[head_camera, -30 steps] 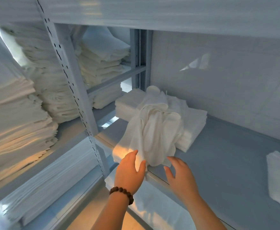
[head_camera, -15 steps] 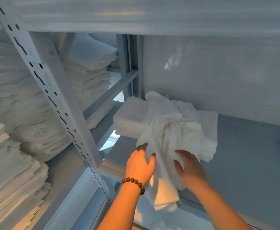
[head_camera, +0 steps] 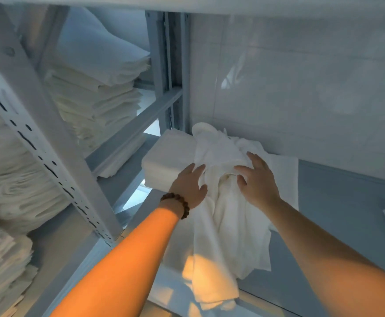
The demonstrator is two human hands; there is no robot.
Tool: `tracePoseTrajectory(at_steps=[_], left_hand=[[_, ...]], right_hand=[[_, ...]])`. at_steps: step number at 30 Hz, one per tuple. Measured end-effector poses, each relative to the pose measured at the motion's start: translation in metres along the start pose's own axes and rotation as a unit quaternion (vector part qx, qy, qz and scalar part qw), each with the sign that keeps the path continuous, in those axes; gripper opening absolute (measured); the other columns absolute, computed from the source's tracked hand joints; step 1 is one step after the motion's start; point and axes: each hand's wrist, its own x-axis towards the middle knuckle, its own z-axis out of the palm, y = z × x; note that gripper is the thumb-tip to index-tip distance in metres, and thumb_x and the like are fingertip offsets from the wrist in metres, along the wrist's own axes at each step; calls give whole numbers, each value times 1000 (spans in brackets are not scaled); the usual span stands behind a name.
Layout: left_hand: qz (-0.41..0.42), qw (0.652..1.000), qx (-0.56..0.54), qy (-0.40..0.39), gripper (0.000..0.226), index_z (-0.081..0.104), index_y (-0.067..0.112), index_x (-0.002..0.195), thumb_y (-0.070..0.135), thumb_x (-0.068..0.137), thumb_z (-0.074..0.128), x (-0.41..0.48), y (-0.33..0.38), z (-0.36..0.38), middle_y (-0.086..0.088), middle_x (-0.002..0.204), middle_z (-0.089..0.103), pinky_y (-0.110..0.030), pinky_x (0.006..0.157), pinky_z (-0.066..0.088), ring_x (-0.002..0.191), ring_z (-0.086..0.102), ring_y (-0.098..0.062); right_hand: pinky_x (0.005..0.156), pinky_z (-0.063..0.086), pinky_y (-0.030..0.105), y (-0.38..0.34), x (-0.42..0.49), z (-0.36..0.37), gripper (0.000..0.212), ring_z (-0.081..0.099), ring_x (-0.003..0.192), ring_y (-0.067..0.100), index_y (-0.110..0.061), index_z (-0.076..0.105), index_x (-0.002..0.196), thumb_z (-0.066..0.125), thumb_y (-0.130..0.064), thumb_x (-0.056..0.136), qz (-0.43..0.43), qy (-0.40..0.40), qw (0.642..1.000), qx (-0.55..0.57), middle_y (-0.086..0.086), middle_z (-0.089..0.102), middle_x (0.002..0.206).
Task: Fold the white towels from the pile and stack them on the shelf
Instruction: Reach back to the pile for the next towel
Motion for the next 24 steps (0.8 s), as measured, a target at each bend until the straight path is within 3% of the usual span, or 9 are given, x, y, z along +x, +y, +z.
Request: tracePoseTrajectory(at_steps=[4, 8, 12, 16, 19, 24], left_hand=[[26, 997, 43, -60, 62, 17, 27, 149, 30, 94, 47, 23, 4, 3, 0, 158, 11, -33, 116, 15, 145, 9, -18], [31, 997, 51, -58, 61, 14, 22, 150, 31, 96, 42, 37, 14, 7, -2, 157, 15, -37, 117, 17, 144, 13, -18], [31, 999, 28, -10, 63, 19, 20, 148, 34, 93, 48, 43, 29, 4, -4, 150, 30, -40, 109, 32, 134, 33, -25], [70, 996, 31, 51, 61, 29, 18, 143, 31, 90, 55, 46, 42, -4, -6, 142, 40, -41, 101, 40, 125, 43, -26], [108, 990, 19, 83, 46, 42, 17, 133, 16, 88, 54, 46, 50, -14, -7, 129, 51, -41, 92, 45, 114, 51, -28], [105, 989, 4, 100, 43, 56, 18, 123, 2, 85, 43, 36, 55, -28, -5, 117, 62, -34, 88, 47, 105, 57, -25]], right_hand=[[117, 12, 49, 3, 32, 8, 44, 7, 146, 21, -24, 43, 138, 39, -34, 95, 39, -96, 992, -68, 0, 9, 159], [112, 28, 41, 2, 42, 10, 53, 31, 137, 24, -11, 27, 145, 39, -26, 95, 48, -122, 991, -15, 0, 15, 157], [106, 30, 26, -5, 36, 9, 47, 41, 132, 20, -7, 38, 140, 45, -13, 94, -1, -27, 996, 81, 4, 29, 153], [106, 31, 24, -16, 21, -1, 36, 49, 126, 19, -6, 56, 127, 52, -7, 91, -53, 62, 987, 135, 7, 52, 137], [100, 38, 22, -23, 9, -13, 28, 59, 113, 18, -7, 66, 113, 59, -4, 86, -73, 130, 976, 159, 6, 64, 122], [78, 48, 20, -23, -1, -39, 15, 64, 80, 16, -4, 72, 88, 66, 6, 78, -30, 243, 943, 224, 7, 71, 93]])
